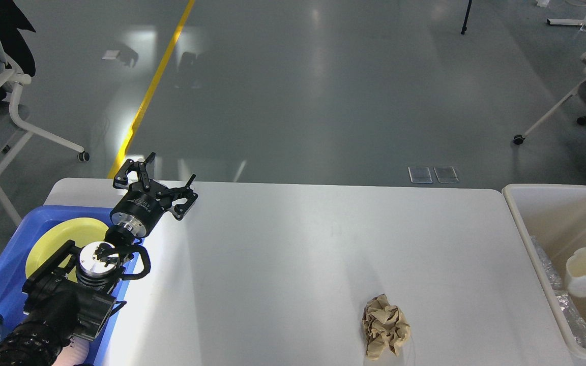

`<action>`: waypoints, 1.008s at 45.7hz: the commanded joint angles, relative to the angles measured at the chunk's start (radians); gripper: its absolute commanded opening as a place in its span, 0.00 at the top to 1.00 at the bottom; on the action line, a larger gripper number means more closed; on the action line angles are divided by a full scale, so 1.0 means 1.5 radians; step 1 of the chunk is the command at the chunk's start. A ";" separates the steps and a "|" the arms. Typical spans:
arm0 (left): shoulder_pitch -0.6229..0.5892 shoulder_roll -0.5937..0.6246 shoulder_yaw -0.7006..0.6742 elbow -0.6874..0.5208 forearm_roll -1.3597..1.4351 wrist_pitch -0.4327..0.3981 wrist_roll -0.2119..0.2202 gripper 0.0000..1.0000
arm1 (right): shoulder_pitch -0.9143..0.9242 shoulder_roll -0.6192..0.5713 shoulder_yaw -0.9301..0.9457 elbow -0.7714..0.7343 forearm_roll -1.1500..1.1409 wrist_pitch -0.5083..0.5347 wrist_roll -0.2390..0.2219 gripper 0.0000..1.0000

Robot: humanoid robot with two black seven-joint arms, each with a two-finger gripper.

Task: Tidy desktop
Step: 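Raise the right gripper and lower it onto the brown paper scrap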

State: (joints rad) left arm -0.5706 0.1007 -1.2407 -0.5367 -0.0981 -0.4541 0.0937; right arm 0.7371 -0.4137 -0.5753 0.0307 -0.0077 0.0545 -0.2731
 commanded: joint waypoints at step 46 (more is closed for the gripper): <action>0.000 -0.001 0.001 0.000 0.000 0.000 -0.001 0.03 | 0.876 0.001 -0.197 0.915 -0.009 0.251 0.013 0.00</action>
State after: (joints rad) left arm -0.5706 0.0997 -1.2394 -0.5367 -0.0982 -0.4541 0.0935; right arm 2.0303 -0.4179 -0.8544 1.3257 -0.0219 0.4262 -0.2586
